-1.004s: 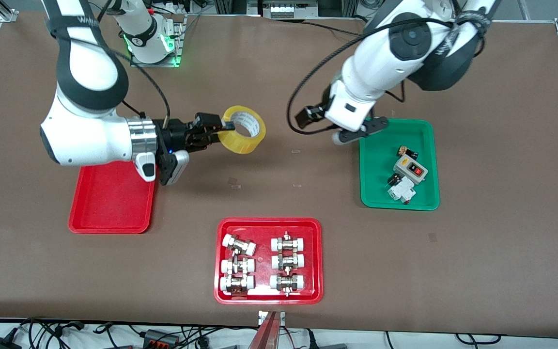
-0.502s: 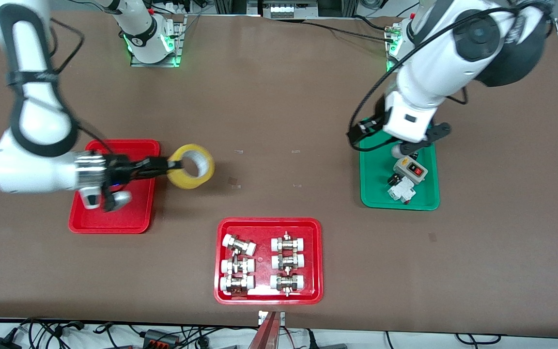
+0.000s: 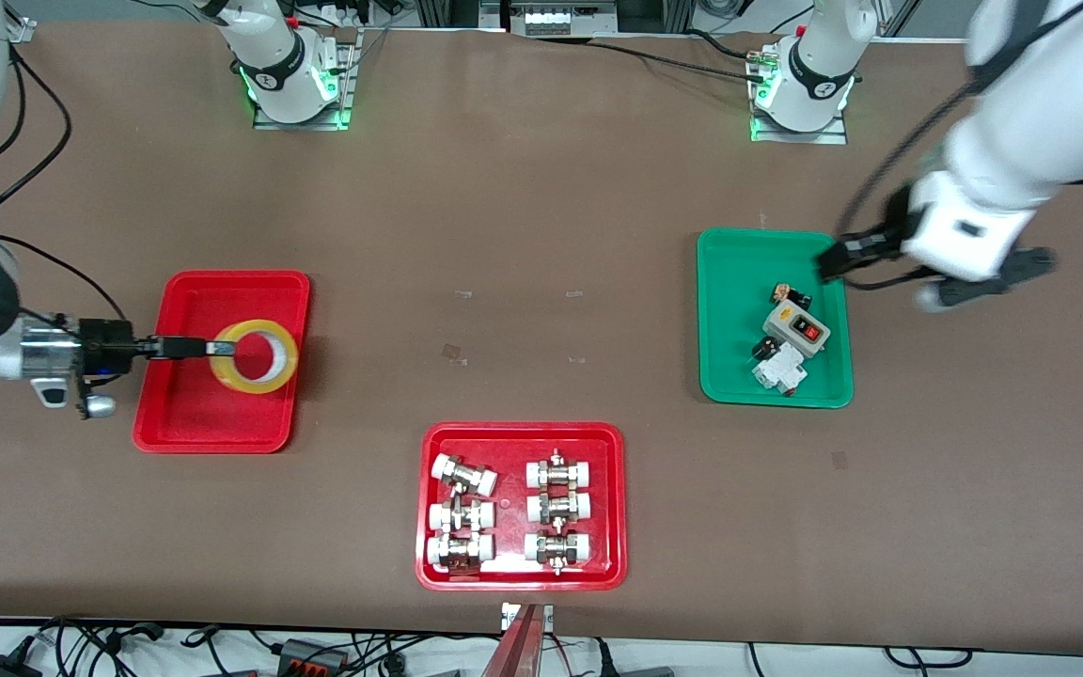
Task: Left arm passes tape to right arm into tray
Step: 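Open the left gripper and withdraw it while the right gripper carries tape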
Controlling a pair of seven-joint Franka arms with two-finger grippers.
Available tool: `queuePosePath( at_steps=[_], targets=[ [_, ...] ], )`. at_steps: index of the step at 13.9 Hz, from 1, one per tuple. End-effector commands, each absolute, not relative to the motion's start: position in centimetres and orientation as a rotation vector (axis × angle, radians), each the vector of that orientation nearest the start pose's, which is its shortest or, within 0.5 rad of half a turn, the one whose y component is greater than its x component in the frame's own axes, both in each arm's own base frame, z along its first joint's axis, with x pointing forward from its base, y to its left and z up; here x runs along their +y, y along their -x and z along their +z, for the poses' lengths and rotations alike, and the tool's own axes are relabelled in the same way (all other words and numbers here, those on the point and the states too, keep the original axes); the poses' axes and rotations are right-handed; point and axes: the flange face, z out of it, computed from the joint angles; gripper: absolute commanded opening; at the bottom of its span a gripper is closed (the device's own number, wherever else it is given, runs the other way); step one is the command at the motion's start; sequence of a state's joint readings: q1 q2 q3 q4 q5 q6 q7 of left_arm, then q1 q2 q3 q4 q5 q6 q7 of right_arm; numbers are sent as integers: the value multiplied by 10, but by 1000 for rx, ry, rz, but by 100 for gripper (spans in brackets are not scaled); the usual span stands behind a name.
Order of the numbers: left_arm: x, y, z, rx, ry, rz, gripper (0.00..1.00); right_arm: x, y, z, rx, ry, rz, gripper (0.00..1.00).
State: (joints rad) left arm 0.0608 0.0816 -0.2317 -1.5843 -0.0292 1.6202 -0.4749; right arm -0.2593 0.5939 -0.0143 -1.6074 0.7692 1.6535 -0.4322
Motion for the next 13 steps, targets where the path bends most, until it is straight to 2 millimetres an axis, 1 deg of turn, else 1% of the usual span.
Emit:
queuePosePath(
  at_steps=[1, 2, 3, 4, 5, 6, 7, 9, 12, 13],
  targets=[
    [-53, -560, 598, -293, 3117, 82, 100, -127, -637, 251, 102, 2239, 253, 23],
    [-27, -557, 607, -269, 3120, 71, 100, -141, -642, 243, 102, 2241, 228, 23],
    [-5, -553, 614, -224, 3125, 59, 100, -153, -642, 234, 101, 2235, 225, 24],
    [9, -551, 616, -174, 3130, 65, 100, -165, -636, 223, 103, 2223, 224, 24],
    [20, -548, 619, -157, 3132, 62, 100, -167, -634, 217, 80, 2219, 220, 24],
    [21, -547, 621, -145, 3133, 55, 100, -168, -631, 210, 54, 2208, 225, 24],
    [20, -548, 620, -144, 3130, 60, 100, -169, -628, 207, 31, 2194, 228, 24],
    [15, -547, 626, -128, 3123, 48, 100, -167, -622, 202, 15, 2160, 266, 24],
    [7, -549, 630, -58, 3124, 12, 100, -167, -619, 201, 8, 2142, 282, 25],
    [7, -549, 631, -41, 3124, 7, 100, -167, -619, 198, 10, 2141, 285, 25]
  ],
)
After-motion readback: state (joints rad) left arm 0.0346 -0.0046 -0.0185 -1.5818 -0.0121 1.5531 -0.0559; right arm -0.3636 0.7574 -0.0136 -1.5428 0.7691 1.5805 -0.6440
